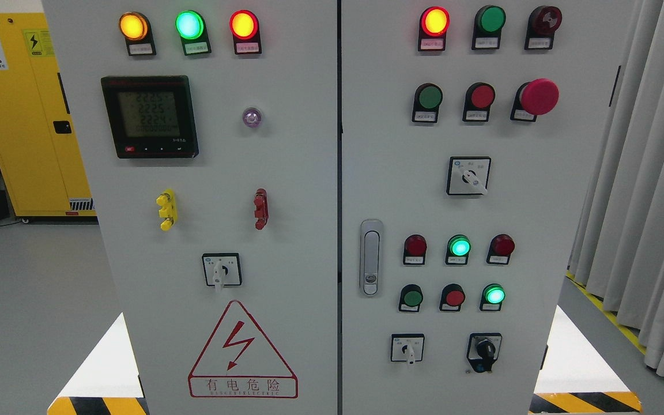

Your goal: Turn on light switch 1

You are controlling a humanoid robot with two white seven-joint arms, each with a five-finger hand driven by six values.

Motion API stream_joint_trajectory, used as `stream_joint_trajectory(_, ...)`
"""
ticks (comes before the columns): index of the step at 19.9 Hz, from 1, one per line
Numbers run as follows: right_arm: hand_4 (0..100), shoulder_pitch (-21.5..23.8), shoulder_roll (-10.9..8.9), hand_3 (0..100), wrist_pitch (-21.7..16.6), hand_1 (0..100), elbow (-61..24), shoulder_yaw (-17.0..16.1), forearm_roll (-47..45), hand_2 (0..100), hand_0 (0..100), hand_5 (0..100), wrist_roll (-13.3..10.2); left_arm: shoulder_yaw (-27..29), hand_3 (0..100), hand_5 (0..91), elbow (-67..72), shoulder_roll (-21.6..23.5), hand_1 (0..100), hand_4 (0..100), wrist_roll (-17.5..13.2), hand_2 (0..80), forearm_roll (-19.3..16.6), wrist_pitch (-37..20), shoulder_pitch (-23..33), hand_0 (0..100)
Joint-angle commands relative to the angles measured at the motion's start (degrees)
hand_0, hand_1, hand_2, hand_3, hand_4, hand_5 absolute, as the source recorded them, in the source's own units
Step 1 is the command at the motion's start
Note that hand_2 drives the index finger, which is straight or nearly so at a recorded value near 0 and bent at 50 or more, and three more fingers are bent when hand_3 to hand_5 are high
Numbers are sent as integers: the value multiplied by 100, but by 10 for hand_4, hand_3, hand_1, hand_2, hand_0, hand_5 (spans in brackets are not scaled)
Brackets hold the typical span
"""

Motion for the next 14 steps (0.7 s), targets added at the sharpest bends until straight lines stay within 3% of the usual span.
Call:
stream_joint_trajectory(1,0,0,0,0,-3,500,0,0,0,40,0,0,4,315,357,146,-2798,149,253,440,-54,138,9,-143,378,331)
stream_joint_trajectory(4,0,0,0,0,-3,500,0,0,0,40,0,0,4,385,396,176,-3746,220,283,469,-107,173,9,-116,334,345)
stream_joint_trajectory(8,0,0,0,0,-3,500,0,0,0,40,0,0,4,394,536,396,-4793,290,347,622,-107,266,0,-116,378,360)
stream_joint_trajectory(12,0,0,0,0,-3,500,0,0,0,40,0,0,4,394,638,629,-5769,299,477,751,-63,368,0,-72,632,251)
stream_joint_trajectory(14,0,0,0,0,-3,500,0,0,0,40,0,0,4,394,679,693,-6217,299,539,795,-54,408,0,-72,729,209)
